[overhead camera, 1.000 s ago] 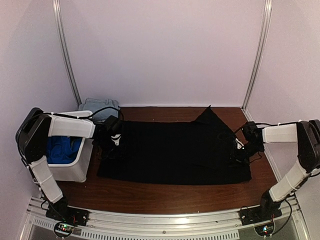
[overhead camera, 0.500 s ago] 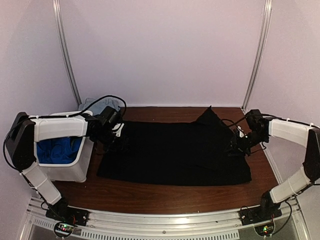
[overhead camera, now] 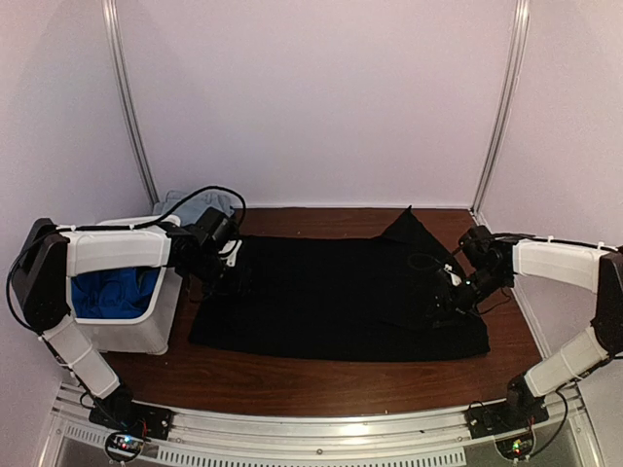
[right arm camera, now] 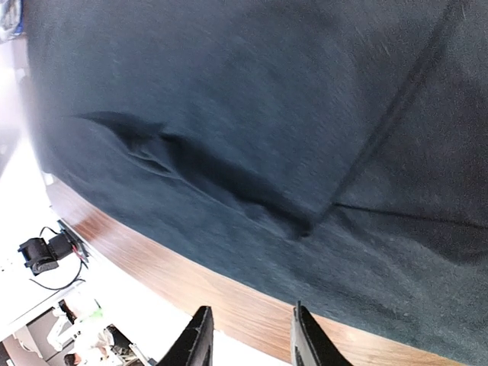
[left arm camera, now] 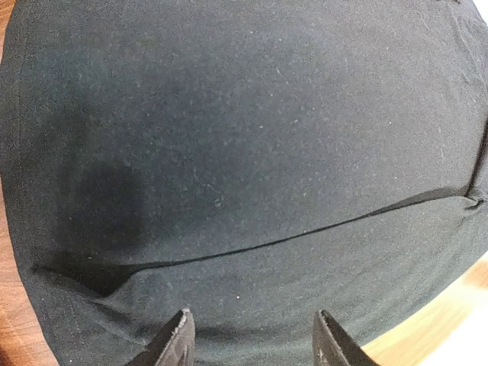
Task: Fold and stack the mixed laundry pile
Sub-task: Adjust the 1/3-folded T-shirt at the center of the board.
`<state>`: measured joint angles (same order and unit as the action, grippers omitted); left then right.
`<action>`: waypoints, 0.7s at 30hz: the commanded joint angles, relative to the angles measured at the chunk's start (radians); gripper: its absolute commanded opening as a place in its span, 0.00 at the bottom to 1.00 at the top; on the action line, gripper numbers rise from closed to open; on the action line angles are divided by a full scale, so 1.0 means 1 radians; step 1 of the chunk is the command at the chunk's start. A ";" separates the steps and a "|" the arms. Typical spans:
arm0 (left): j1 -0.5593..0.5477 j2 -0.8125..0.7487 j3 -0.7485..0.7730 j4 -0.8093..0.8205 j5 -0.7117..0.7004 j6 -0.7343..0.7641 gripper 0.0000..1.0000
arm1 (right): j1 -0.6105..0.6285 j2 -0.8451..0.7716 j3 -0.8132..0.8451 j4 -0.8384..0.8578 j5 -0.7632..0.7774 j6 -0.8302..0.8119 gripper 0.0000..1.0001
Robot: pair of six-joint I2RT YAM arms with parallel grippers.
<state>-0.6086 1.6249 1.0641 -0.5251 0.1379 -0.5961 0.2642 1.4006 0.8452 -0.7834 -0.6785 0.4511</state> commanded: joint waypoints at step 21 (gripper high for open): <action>0.001 -0.081 -0.051 -0.006 -0.049 -0.034 0.54 | 0.036 0.209 -0.012 0.186 0.075 0.058 0.38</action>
<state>-0.6086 1.5780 1.0317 -0.5335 0.1078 -0.6163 0.2932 1.5906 0.8066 -0.6357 -0.6319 0.4866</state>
